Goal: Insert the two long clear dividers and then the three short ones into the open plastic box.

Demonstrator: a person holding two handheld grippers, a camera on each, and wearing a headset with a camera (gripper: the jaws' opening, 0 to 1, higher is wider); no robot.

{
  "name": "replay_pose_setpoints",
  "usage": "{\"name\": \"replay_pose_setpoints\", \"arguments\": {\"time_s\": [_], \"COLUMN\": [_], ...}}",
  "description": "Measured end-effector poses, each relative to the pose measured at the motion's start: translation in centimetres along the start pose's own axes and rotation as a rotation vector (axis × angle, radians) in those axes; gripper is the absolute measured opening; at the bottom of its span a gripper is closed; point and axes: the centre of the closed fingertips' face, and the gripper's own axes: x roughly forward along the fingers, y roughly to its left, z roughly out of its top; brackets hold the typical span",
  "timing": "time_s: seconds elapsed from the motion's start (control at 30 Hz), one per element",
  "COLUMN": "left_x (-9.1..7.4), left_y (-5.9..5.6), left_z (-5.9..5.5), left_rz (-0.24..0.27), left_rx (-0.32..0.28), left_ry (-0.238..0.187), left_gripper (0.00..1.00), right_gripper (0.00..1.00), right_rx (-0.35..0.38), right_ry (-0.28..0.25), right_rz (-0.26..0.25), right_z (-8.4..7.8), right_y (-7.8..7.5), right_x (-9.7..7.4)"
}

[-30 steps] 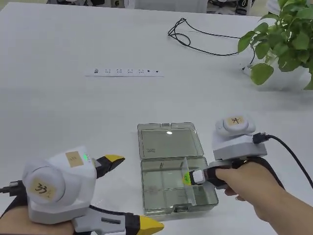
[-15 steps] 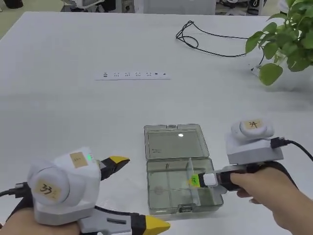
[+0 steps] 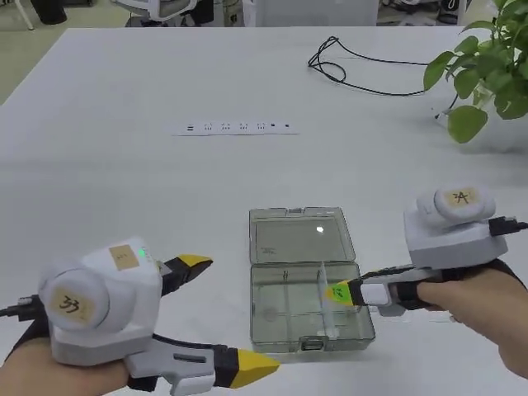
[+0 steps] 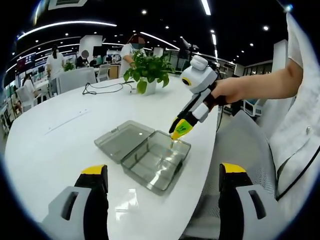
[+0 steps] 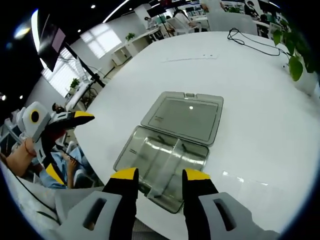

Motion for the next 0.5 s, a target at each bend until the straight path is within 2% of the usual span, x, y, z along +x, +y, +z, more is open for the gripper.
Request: {"name": "replay_pose_setpoints", "arguments": {"time_s": [0.1, 0.2, 0.27, 0.5], "left_x": [-0.1, -0.3, -0.3, -0.5], "left_y": [0.1, 0.2, 0.3, 0.4], "left_z": [0.0, 0.0, -0.1, -0.2], "left_rz": [0.015, 0.037, 0.048, 0.078], "left_rx": [-0.005, -0.015, -0.018, -0.027], "left_ry": [0.002, -0.001, 0.0, 0.004], "left_gripper": [0.93, 0.92, 0.92, 0.92], "right_gripper": [0.38, 0.43, 0.43, 0.5], "right_rx": [-0.016, -0.095, -0.124, -0.238], "right_ry": [-0.01, -0.017, -0.008, -0.03], "right_rz": [0.012, 0.035, 0.041, 0.076], "right_z": [0.1, 0.0, -0.2, -0.4], "right_y": [0.0, 0.1, 0.1, -0.2], "right_x": [-0.6, -1.6, -2.1, -3.3]}}
